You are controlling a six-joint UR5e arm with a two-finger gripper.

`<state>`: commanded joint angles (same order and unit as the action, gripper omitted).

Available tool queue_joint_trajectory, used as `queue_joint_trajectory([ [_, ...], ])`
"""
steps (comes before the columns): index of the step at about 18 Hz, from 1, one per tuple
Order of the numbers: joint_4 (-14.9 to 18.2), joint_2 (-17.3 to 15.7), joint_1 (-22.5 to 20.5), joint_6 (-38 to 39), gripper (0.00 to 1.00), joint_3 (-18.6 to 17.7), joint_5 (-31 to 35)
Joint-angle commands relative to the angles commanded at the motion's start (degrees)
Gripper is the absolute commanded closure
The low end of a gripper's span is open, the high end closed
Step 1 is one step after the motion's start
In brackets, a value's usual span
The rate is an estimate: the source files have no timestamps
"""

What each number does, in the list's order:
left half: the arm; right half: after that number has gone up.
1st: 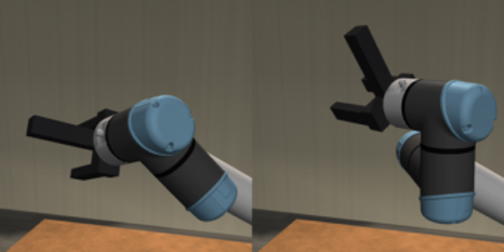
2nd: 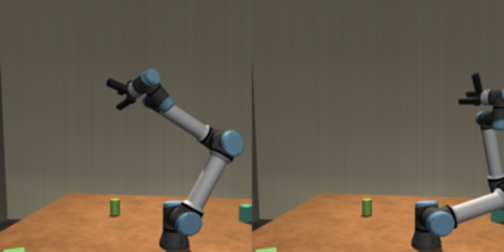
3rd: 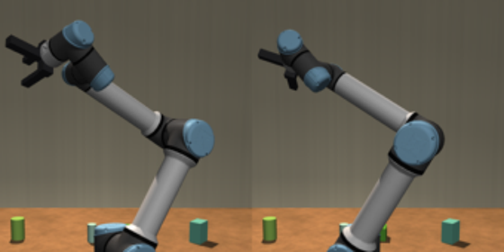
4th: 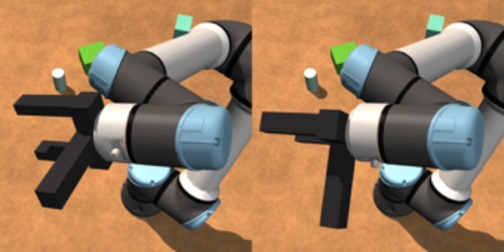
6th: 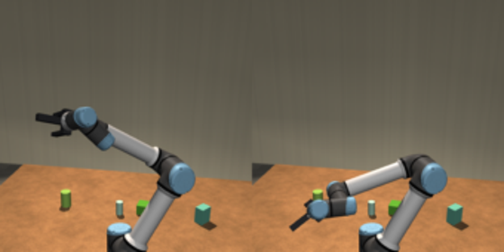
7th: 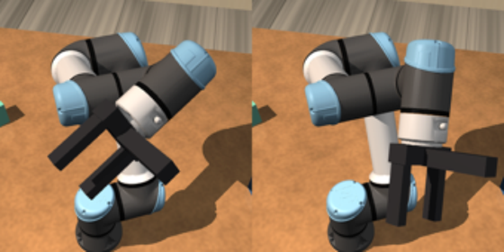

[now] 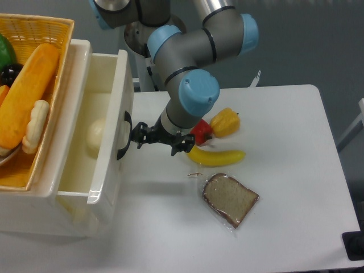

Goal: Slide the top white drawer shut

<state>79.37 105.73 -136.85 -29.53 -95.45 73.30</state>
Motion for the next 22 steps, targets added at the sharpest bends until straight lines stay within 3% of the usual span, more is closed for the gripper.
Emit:
queue_joint_trajectory([
  [22,0.0,-0.1,3.8,0.3,0.0,0.3,0.0],
])
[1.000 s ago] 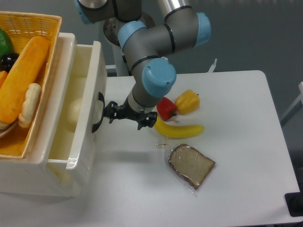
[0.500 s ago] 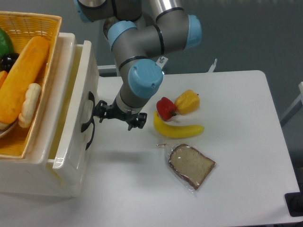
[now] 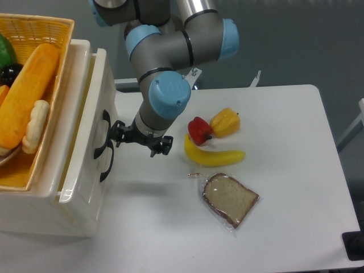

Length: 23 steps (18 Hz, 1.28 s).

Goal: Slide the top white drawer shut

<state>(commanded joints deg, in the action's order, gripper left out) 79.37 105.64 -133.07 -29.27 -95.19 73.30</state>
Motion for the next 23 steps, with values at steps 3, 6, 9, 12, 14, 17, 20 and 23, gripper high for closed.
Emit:
queue_joint_trajectory([
  [3,0.0,0.0,0.1,0.0,0.0,-0.1,-0.1],
  [6,0.0,0.0,0.1,-0.1,0.0,0.0,0.0],
  [9,-0.1,0.0,-1.0,-0.3,0.0,0.4,0.4],
  [12,-0.3,-0.1,-4.4,-1.2,0.0,2.1,2.7],
  [14,-0.4,-0.2,-6.8,-4.2,0.0,3.9,7.8],
  [17,-0.5,-0.3,-10.4,-5.4,0.0,5.5,9.1],
  [20,-0.6,-1.4,-13.3,-14.3,0.0,6.1,13.2],
  [23,-0.6,-1.5,-15.7,-22.8,0.0,6.2,14.4],
])
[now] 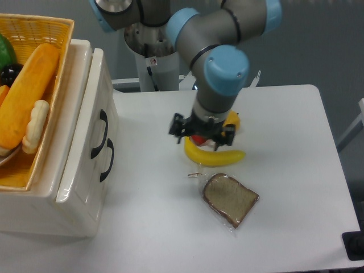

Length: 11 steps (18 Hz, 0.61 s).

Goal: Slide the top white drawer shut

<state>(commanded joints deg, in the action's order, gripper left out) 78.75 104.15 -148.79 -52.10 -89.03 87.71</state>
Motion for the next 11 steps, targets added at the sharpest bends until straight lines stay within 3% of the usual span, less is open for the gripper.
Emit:
queue_joint_trajectory([
  [7,0.4,-2.4,-8.7,-18.4,0.0,0.4,1.3],
  [11,0.6,-4.3,-12.4,-24.1,0.0,0.3,3.7],
])
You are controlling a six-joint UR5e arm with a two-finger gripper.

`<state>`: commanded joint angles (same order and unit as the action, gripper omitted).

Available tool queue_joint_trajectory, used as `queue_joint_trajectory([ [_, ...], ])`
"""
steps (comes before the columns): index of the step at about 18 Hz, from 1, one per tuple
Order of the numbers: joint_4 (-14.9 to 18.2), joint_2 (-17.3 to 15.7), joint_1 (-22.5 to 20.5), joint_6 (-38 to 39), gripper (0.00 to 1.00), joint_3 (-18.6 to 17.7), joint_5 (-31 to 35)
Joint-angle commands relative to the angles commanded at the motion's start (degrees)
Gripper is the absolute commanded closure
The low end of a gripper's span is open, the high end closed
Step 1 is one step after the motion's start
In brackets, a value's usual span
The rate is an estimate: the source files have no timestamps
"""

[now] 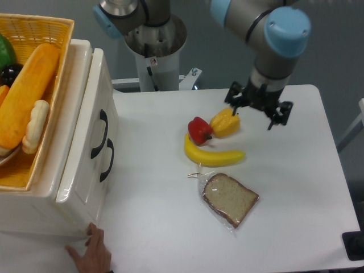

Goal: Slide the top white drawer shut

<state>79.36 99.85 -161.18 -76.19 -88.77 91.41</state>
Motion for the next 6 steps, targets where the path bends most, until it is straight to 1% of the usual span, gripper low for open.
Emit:
queue_joint_trajectory([
  [4,1.2,-1.6,-3.9,-6.5,0.0,-0.6,-0.1],
  [6,1.2,-2.4,-4.9,-8.4,0.0,-1.4,-0.2],
])
